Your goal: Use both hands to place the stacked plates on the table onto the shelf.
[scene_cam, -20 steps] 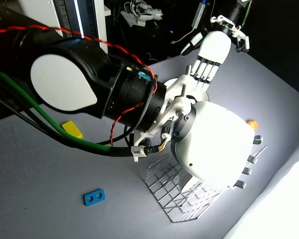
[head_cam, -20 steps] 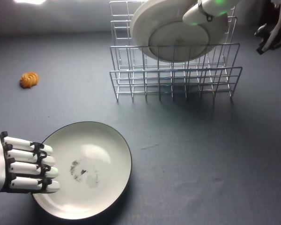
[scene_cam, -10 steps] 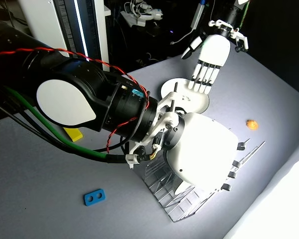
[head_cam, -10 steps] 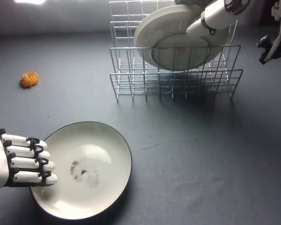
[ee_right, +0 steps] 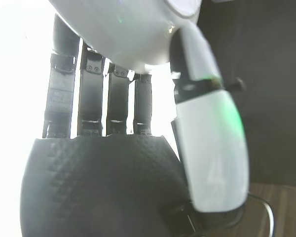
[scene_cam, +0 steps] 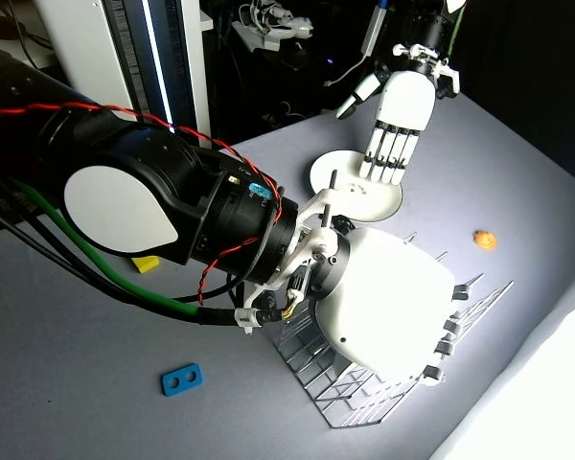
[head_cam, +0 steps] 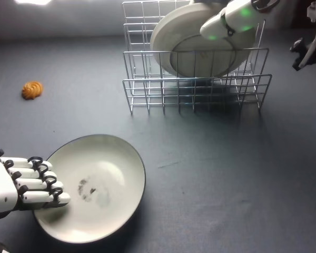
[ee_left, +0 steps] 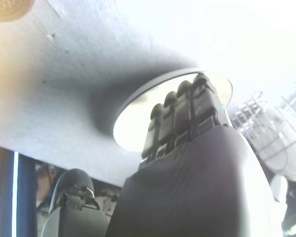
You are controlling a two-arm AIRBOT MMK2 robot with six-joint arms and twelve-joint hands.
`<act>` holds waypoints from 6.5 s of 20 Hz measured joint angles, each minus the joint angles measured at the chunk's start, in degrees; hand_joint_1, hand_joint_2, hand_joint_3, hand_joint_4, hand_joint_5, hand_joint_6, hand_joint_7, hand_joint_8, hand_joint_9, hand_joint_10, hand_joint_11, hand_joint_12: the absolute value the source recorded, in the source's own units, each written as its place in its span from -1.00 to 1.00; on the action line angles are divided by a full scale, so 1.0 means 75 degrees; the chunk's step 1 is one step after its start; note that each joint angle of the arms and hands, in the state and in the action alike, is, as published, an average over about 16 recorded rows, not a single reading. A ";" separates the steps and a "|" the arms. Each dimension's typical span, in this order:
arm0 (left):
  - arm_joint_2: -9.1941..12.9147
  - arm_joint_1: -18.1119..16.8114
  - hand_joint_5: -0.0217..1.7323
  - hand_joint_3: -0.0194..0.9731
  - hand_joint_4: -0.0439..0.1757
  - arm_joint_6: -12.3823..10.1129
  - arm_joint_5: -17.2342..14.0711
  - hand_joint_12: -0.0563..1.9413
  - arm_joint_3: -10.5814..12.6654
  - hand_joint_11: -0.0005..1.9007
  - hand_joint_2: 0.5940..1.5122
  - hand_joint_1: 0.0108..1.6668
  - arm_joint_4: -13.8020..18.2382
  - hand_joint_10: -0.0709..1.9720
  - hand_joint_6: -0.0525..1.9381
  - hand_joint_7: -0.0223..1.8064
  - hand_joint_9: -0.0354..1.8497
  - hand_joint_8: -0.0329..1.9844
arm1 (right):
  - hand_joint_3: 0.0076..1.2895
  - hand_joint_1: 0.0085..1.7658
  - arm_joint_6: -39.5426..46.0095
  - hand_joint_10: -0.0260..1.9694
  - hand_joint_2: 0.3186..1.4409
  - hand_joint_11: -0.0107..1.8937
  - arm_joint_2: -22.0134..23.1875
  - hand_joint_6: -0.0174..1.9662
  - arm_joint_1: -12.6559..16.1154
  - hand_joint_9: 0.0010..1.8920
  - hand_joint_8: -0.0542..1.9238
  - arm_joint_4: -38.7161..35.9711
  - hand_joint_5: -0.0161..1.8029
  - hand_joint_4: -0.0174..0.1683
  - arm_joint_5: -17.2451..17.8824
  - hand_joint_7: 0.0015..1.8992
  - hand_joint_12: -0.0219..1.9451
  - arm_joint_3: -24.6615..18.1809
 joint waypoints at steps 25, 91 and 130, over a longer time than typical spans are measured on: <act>-0.0007 0.0056 -0.94 -0.96 -0.63 -0.0131 0.0675 -0.96 -0.0308 -0.98 0.04 -0.99 -0.0603 -0.93 -0.94 -0.94 -0.94 -0.97 | -0.99 0.17 -0.4301 -0.93 0.06 -0.96 0.0921 -0.94 0.0045 -0.88 -0.93 -0.1761 -0.79 -0.72 0.1611 -0.84 -0.41 -0.2951; 0.0177 0.0847 -0.99 -0.96 -0.67 -0.0113 0.1338 -0.98 -0.0882 -0.99 0.03 -0.99 -0.3174 -0.95 -0.97 -0.99 -0.95 -0.98 | -0.99 0.26 -0.9200 -0.96 -0.12 -0.97 -0.3437 -0.94 -0.1961 -0.96 -0.93 0.0094 -0.89 -0.77 0.2107 -0.95 -0.78 -0.0307; 0.0418 -0.0169 -0.91 -0.96 -0.56 0.1502 -0.0451 -0.93 0.0348 -0.98 0.00 -0.98 -0.3883 -0.93 -0.93 -0.94 -0.93 -0.96 | -0.99 0.40 -0.9289 0.10 0.08 -0.11 -0.3179 -0.42 -0.2031 -0.01 0.18 0.0391 0.06 -0.89 0.2791 0.02 0.26 -0.0715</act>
